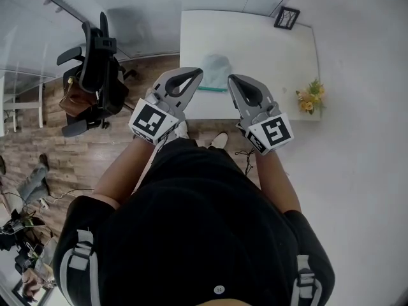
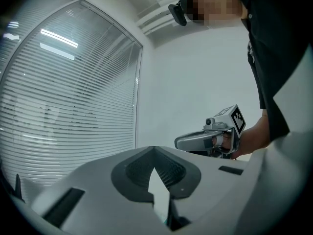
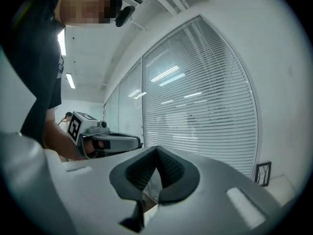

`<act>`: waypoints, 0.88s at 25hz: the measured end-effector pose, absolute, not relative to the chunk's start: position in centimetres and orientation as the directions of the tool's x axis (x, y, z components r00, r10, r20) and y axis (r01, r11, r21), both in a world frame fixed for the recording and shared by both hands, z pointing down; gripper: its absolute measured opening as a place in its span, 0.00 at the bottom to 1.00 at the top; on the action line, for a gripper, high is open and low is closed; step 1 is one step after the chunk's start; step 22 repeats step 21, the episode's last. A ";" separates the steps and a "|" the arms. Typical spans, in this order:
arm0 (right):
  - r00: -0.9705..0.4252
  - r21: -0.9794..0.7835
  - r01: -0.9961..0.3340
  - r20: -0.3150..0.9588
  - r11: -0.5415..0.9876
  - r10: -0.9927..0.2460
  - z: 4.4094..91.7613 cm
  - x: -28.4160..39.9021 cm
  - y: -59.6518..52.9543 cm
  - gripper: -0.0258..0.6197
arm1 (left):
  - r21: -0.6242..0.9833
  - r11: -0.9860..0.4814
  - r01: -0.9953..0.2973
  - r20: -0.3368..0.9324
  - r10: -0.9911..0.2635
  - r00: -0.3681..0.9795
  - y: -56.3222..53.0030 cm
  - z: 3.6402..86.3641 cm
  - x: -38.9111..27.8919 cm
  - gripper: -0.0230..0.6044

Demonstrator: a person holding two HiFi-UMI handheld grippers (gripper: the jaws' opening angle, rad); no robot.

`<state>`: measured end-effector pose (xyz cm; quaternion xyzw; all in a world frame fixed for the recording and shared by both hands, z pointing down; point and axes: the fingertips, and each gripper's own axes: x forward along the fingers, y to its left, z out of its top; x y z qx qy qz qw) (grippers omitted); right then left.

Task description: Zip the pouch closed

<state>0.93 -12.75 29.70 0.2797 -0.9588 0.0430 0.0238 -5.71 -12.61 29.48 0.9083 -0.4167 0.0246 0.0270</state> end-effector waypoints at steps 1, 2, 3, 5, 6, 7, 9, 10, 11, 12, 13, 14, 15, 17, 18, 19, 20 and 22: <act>-0.843 -0.068 -0.538 0.069 0.840 -0.534 29.7 0.8 -12.8 0.06 | 0.027 -0.651 -0.759 0.069 -0.756 0.651 -12.7 29.6 -5.8 0.05; -0.843 -0.066 -0.538 0.068 0.840 -0.534 29.8 0.8 -12.9 0.06 | 0.026 -0.651 -0.759 0.072 -0.756 0.651 -12.8 29.7 -5.9 0.05; -0.842 -0.065 -0.539 0.068 0.840 -0.536 29.8 0.7 -12.9 0.06 | 0.025 -0.651 -0.759 0.074 -0.755 0.651 -12.8 29.8 -6.0 0.05; -0.840 -0.063 -0.543 0.070 0.838 -0.539 29.9 0.8 -13.0 0.06 | 0.024 -0.652 -0.758 0.079 -0.754 0.652 -12.9 29.9 -6.0 0.05; -0.839 -0.064 -0.544 0.071 0.837 -0.540 30.0 0.8 -13.1 0.05 | 0.025 -0.652 -0.758 0.080 -0.754 0.652 -13.0 29.9 -6.0 0.05; -0.838 -0.065 -0.546 0.071 0.836 -0.542 30.1 0.8 -13.1 0.06 | 0.026 -0.652 -0.758 0.080 -0.754 0.652 -13.1 29.9 -6.0 0.05; -0.836 -0.067 -0.548 0.070 0.834 -0.544 30.1 0.9 -13.3 0.06 | 0.030 -0.652 -0.757 0.080 -0.754 0.652 -13.2 29.9 -5.9 0.05; -0.836 -0.067 -0.549 0.071 0.833 -0.545 30.2 0.9 -13.3 0.05 | 0.030 -0.653 -0.757 0.080 -0.753 0.653 -13.3 30.0 -5.9 0.05; -0.835 -0.067 -0.550 0.071 0.833 -0.546 30.2 0.9 -13.4 0.06 | 0.028 -0.654 -0.756 0.081 -0.753 0.654 -13.4 30.0 -5.9 0.05; -0.835 -0.067 -0.550 0.072 0.832 -0.546 30.3 1.0 -13.6 0.05 | 0.025 -0.655 -0.755 0.082 -0.752 0.654 -13.5 30.0 -5.8 0.05; -0.835 -0.068 -0.550 0.072 0.832 -0.546 30.3 1.0 -13.7 0.06 | 0.023 -0.656 -0.755 0.083 -0.751 0.655 -13.6 30.0 -5.7 0.05; -0.835 -0.068 -0.550 0.071 0.833 -0.546 30.4 1.0 -13.8 0.06 | 0.022 -0.656 -0.754 0.083 -0.751 0.656 -13.7 30.0 -5.6 0.05; -0.835 -0.068 -0.549 0.071 0.833 -0.545 30.4 1.1 -13.9 0.06 | 0.022 -0.656 -0.754 0.082 -0.751 0.656 -13.8 30.0 -5.5 0.05; -0.836 -0.067 -0.549 0.073 0.833 -0.544 30.3 1.1 -14.0 0.06 | 0.022 -0.657 -0.754 0.082 -0.750 0.656 -13.9 29.9 -5.4 0.05; -0.836 -0.068 -0.549 0.074 0.833 -0.544 30.3 1.2 -14.0 0.06 | 0.023 -0.658 -0.753 0.084 -0.749 0.657 -13.8 29.9 -5.3 0.05; -0.836 -0.070 -0.549 0.074 0.833 -0.544 30.3 1.2 -13.9 0.06 | 0.024 -0.660 -0.751 0.087 -0.747 0.659 -13.6 29.9 -5.3 0.05; -0.836 -0.073 -0.548 0.075 0.833 -0.544 30.3 1.1 -13.8 0.06 | 0.026 -0.661 -0.750 0.093 -0.745 0.660 -13.4 29.9 -5.3 0.05; -0.836 -0.076 -0.548 0.075 0.833 -0.543 30.4 1.1 -13.7 0.06 | 0.027 -0.663 -0.748 0.098 -0.743 0.662 -13.2 30.0 -5.4 0.05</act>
